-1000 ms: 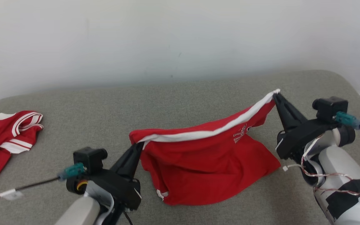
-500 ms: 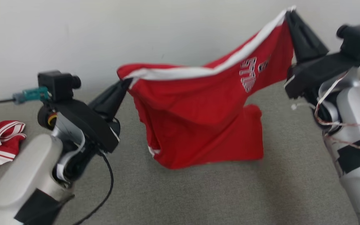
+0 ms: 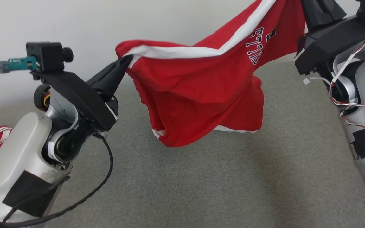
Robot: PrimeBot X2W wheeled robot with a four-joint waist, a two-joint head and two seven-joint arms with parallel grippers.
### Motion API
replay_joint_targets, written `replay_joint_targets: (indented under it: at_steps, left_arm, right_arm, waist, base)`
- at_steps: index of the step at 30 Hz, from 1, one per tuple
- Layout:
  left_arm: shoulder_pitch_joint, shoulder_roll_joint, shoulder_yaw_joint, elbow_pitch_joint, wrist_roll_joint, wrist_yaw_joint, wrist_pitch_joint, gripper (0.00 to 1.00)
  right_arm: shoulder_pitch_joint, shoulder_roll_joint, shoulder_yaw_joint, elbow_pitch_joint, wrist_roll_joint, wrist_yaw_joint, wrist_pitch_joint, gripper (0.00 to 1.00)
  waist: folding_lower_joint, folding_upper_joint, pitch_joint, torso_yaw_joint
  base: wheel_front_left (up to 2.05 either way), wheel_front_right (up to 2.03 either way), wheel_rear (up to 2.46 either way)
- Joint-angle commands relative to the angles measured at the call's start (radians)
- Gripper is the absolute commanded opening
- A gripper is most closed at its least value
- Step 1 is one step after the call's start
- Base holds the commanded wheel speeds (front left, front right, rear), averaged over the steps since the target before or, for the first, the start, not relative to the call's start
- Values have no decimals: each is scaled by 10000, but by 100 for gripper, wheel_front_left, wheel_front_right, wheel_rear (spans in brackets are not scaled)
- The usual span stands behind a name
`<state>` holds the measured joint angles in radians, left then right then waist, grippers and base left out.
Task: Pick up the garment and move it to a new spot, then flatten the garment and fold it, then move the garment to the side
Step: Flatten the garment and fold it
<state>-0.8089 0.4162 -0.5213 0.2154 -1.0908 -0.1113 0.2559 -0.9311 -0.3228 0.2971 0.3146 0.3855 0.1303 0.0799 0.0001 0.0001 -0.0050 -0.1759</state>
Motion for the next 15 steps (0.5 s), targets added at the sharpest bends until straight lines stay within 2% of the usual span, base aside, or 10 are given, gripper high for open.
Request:
replay_joint_targets:
  at_steps: [1, 8, 15]
  left_arm:
    - [-200, -49, 87, -76, -90, 98, 60, 0]
    - [-625, -69, 105, -282, -41, 395, 267, 0]
    - [-2081, -264, 372, -392, 55, 982, 647, 0]
  right_arm:
    - [-171, -88, 55, -94, 88, 10, 92, 0]
    - [-689, -262, 417, -434, 416, 10, 623, 0]
    - [-1967, -565, 662, -631, 962, 10, 1218, 0]
  waist:
    - [-1, -1, 64, -54]
    - [-1, -1, 815, -182]
    - [-1, -1, 2982, -193]
  base:
    - [0, 0, 0]
    - [0, 0, 0]
    - [0, 0, 0]
